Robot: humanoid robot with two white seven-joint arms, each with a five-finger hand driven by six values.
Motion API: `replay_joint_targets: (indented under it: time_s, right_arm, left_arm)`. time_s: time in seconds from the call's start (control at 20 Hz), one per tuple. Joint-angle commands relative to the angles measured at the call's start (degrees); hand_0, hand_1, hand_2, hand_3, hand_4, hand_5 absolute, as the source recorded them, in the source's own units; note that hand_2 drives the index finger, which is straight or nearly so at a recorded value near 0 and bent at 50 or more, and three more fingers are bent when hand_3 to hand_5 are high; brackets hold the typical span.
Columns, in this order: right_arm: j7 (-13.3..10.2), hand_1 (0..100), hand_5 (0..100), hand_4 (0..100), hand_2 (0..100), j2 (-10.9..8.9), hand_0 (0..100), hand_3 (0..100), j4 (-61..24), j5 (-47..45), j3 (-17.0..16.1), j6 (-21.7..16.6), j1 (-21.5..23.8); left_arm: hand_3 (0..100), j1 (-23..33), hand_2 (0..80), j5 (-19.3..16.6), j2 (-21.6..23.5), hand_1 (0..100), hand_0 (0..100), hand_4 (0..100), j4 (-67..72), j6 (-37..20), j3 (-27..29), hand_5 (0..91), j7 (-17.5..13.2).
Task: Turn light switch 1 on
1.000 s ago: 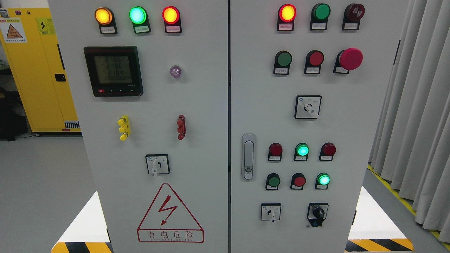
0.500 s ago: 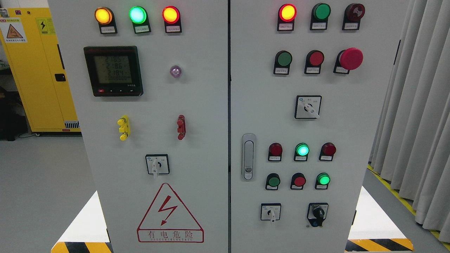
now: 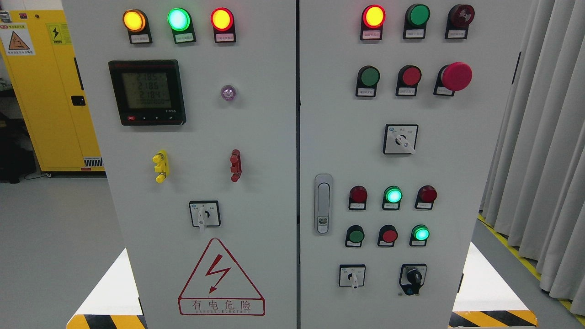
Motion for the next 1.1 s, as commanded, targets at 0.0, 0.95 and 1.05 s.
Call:
replay_joint_targets:
  time_s: [0.0,0.95,1.05]
  right_arm:
    - [0.0,50,0,0,4,0.0,0,0,0.0,-1.7,0.0,0.0,0.0]
    - [0.0,50,0,0,4,0.0,0,0,0.0,-1.7,0.0,0.0,0.0]
    - [0.0,50,0,0,4,0.0,0,0,0.0,-1.7,0.0,0.0,0.0]
  left_arm:
    - [79,-1.2,50.1,-0.2,0.5,65,21,88,-13.8,0.0,0.4,84.8,0.1]
    - [88,-13.3,55.3,-6.5,-3.5,65,9,90,-18.6,8.7,-0.3,82.5,0.1]
    - [88,-15.2,56.0,-7.8,-3.9,65,9,89,-18.6,10.0,-0.5,83.1,0.4]
